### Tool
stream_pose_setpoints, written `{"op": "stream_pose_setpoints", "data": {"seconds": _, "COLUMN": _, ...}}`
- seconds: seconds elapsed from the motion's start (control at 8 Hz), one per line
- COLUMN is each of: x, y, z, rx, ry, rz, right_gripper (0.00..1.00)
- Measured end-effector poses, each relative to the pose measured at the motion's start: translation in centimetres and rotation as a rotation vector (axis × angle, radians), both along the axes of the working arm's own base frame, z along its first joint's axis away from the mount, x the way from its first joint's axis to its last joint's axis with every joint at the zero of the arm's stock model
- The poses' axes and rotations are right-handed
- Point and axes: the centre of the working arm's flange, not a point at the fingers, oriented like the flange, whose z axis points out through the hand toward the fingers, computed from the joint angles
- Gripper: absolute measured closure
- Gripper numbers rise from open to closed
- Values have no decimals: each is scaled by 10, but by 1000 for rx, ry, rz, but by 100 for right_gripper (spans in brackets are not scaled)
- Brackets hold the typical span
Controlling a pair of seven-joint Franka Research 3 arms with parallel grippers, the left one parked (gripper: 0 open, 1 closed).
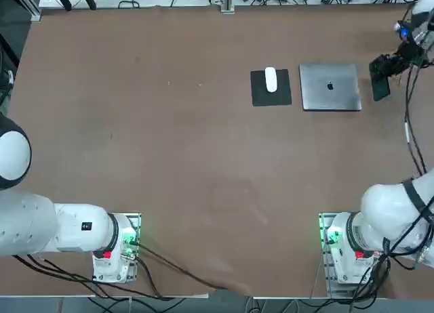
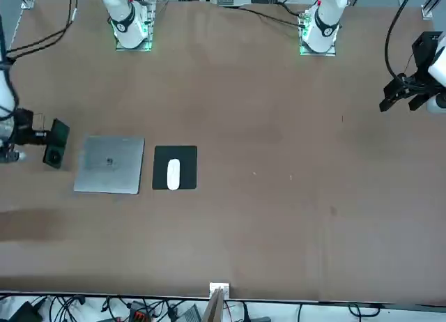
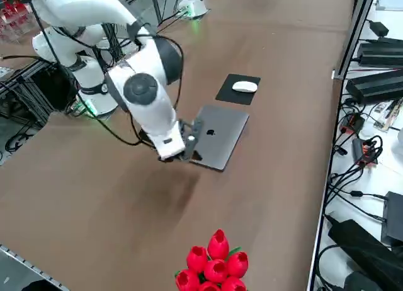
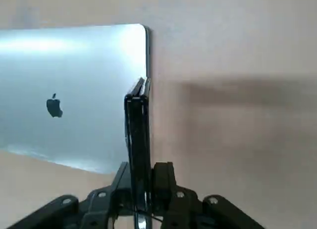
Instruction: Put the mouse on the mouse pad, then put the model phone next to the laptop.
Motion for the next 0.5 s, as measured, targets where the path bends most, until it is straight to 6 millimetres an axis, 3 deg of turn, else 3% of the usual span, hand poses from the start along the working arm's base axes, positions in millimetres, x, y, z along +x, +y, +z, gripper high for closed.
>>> {"op": "stream_pose_setpoints", "data": {"seconds": 0.25, "x": 7, "y": -21, "z": -48, "rx": 114, "ry": 22, "rz": 19, "right_gripper": 84}}
{"op": "stream_pose_setpoints", "data": {"seconds": 0.5, "x": 9, "y": -32, "z": -71, "rx": 148, "ry": 31, "rz": 13, "right_gripper": 84}}
